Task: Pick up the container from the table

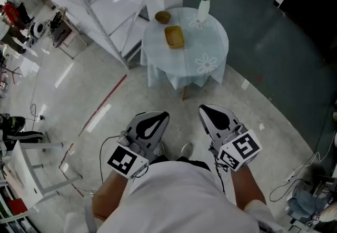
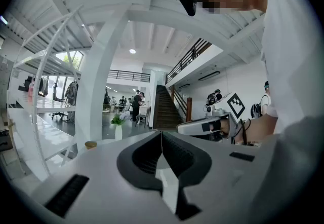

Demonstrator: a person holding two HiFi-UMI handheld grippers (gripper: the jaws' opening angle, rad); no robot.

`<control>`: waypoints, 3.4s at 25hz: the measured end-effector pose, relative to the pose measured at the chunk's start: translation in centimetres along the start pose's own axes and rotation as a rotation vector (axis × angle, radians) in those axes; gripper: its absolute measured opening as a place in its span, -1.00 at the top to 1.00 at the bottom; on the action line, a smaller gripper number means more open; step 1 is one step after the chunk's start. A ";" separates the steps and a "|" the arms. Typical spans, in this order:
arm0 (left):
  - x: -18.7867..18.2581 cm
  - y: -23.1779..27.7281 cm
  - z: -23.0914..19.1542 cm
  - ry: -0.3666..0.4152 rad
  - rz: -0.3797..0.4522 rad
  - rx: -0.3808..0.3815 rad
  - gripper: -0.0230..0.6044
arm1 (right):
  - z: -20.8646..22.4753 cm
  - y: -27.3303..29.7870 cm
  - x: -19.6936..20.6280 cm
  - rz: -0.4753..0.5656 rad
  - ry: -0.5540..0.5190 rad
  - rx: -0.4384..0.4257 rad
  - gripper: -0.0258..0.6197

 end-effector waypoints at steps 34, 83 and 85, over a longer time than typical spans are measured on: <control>3.0 2.0 4.1 -0.016 -0.056 -0.059 0.86 | 3.4 -3.5 2.8 -0.049 0.055 -0.022 0.85; 4.8 9.9 -10.7 -0.048 -0.119 -0.076 0.86 | 13.9 9.0 2.4 -0.114 0.121 0.034 0.85; 4.8 10.6 -12.7 -0.058 -0.129 -0.077 0.86 | 14.6 10.7 2.1 -0.122 0.123 0.034 0.85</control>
Point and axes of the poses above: the fingertips, and each gripper's own axes: y forward along the fingers, z to its right, x out of its underside, the point moved 10 cm from there along -y, backward along the fingers, and after that the axes turned 2 degrees about z, right-handed, at the moved point
